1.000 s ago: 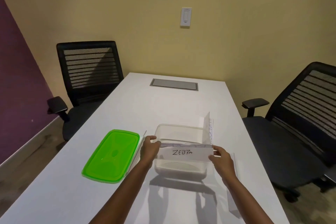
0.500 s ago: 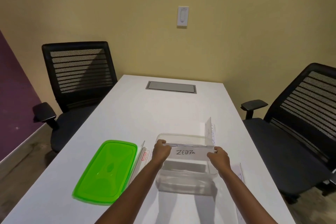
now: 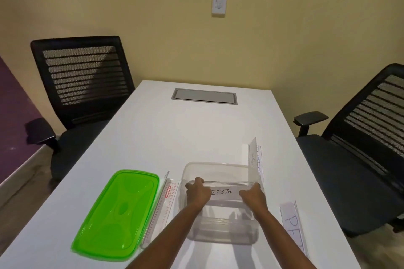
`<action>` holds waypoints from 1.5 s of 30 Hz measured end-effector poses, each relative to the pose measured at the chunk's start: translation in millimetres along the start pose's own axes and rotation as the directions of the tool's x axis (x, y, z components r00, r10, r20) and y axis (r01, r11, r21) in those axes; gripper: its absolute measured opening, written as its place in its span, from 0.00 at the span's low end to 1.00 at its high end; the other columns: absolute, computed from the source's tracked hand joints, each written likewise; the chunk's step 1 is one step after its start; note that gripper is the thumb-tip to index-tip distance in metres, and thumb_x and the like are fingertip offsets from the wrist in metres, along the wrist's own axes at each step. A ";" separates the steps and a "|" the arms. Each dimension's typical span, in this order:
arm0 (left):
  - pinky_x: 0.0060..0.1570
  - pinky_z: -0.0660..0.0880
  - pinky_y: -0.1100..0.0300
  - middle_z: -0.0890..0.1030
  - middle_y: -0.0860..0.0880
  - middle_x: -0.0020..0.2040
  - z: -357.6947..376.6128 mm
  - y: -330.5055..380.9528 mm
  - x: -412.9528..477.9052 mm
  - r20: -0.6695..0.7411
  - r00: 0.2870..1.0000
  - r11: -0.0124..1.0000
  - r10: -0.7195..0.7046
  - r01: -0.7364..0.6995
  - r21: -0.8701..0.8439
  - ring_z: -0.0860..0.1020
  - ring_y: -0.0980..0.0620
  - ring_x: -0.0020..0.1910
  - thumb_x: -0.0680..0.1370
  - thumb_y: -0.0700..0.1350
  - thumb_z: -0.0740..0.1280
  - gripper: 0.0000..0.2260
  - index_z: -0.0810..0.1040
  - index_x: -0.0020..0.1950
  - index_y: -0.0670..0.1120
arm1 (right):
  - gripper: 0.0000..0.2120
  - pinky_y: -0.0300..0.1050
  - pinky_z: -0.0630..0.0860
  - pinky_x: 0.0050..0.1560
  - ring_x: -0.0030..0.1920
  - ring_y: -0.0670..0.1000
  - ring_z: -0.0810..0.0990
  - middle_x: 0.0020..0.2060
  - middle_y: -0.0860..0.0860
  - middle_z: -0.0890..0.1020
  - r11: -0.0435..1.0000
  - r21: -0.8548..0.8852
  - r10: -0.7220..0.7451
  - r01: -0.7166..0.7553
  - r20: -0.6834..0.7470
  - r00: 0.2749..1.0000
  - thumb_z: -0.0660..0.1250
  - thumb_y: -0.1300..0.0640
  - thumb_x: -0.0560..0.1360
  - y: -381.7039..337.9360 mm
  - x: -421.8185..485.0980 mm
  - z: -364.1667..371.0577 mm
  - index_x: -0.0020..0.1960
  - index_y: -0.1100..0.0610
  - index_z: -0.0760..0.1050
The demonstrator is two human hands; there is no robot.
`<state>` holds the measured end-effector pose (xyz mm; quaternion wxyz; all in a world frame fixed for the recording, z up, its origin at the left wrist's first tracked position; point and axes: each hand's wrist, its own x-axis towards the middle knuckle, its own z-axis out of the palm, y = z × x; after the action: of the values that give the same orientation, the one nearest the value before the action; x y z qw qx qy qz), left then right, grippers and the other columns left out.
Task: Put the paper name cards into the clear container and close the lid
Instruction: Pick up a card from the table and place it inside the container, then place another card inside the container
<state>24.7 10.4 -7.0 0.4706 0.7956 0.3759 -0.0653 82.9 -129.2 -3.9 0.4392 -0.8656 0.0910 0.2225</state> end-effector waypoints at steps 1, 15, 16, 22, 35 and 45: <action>0.58 0.73 0.56 0.64 0.38 0.68 1.9 -2.2 1.9 0.001 1.000 1.000 0.000 0.000 0.009 0.75 0.42 0.60 0.77 0.37 0.56 0.18 0.67 0.68 0.41 | 0.25 0.47 0.72 0.49 0.52 0.58 0.76 0.56 0.62 0.77 1.000 0.020 0.013 -0.013 0.006 1.000 0.60 0.65 0.73 2.2 2.2 2.7 0.69 0.67 0.59; 0.62 0.72 0.56 0.62 0.39 0.70 3.8 -12.2 7.4 -0.001 0.997 0.996 0.074 -0.074 0.044 0.75 0.41 0.61 0.78 0.37 0.58 0.16 0.69 0.66 0.40 | 0.30 0.41 0.60 0.27 0.27 0.49 0.63 0.29 0.53 0.66 0.975 0.178 0.117 -0.133 0.100 0.988 0.59 0.69 0.71 20.6 20.5 13.1 0.72 0.68 0.56; 0.60 0.72 0.57 0.63 0.39 0.70 2.6 -11.9 6.4 -0.001 0.997 0.996 0.077 -0.077 0.038 0.76 0.41 0.60 0.78 0.37 0.58 0.16 0.69 0.66 0.40 | 0.30 0.40 0.61 0.28 0.28 0.49 0.64 0.29 0.53 0.66 0.977 0.168 0.116 -0.132 0.098 0.988 0.59 0.69 0.71 20.3 19.0 12.4 0.72 0.68 0.56; 0.55 0.72 0.62 0.70 0.42 0.67 -11.3 -7.2 -14.1 -0.154 0.943 0.955 0.293 -0.296 0.006 0.77 0.46 0.60 0.78 0.36 0.58 0.14 0.73 0.62 0.42 | 0.30 0.51 0.72 0.59 0.62 0.61 0.73 0.64 0.63 0.72 0.997 -0.071 -0.041 0.042 0.009 0.999 0.62 0.63 0.74 6.9 -8.4 9.5 0.73 0.66 0.55; 0.61 0.71 0.52 0.69 0.42 0.68 -57.9 -97.1 -54.5 -0.375 0.915 0.964 0.148 -0.048 0.262 0.71 0.43 0.66 0.77 0.36 0.58 0.22 0.63 0.71 0.42 | 0.22 0.44 0.71 0.62 0.66 0.51 0.72 0.68 0.52 0.70 0.781 -0.241 -0.563 0.577 0.129 0.816 0.59 0.62 0.76 -6.8 -105.2 81.4 0.70 0.56 0.65; 0.59 0.72 0.57 0.77 0.42 0.64 -62.5 -134.0 -60.4 -0.303 0.953 0.917 0.009 0.113 0.382 0.76 0.46 0.64 0.79 0.36 0.53 0.15 0.71 0.64 0.40 | 0.22 0.42 0.70 0.62 0.64 0.53 0.72 0.67 0.54 0.70 0.583 -0.491 -0.590 0.647 0.291 0.753 0.56 0.61 0.76 1.1 -113.4 103.3 0.70 0.56 0.65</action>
<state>-122.1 64.6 -38.8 0.2362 0.8644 0.4428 -0.0314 -49.3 -51.4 -5.2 0.2164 -0.9198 -0.3071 0.1132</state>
